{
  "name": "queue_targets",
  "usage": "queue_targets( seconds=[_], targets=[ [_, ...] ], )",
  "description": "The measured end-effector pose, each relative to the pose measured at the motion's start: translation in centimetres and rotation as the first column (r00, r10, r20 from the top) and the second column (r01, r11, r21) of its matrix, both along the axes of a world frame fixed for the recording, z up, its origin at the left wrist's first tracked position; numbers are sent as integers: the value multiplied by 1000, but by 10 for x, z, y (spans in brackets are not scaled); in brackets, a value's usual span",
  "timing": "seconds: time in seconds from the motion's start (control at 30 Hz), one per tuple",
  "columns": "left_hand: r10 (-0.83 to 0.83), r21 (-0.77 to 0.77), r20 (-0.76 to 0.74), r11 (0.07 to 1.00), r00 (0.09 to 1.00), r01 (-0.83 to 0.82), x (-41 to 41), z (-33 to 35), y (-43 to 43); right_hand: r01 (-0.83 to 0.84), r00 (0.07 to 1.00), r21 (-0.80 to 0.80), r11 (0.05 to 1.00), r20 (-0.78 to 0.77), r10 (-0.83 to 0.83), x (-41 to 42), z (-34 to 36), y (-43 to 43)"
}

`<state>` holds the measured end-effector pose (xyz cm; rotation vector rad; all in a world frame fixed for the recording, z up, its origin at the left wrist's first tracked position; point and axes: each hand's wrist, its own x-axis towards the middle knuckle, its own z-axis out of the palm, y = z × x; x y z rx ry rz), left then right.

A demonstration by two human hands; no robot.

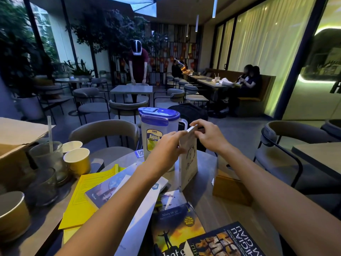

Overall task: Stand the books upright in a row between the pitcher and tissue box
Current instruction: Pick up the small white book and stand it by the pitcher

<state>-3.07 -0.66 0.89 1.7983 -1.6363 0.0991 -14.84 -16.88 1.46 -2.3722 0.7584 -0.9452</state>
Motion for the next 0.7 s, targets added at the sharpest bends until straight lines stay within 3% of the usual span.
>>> queue_targets(
  seconds=[0.3,0.7],
  targets=[
    [-24,-61,1,998,1000,24,0,0,-7,19,999,-6,1000,-36,-19,5,7,-9],
    [-21,-5,7,1000,1000,21,6,8,-12,-34,992,23,999,-117,37,11,10,-12]
  ],
)
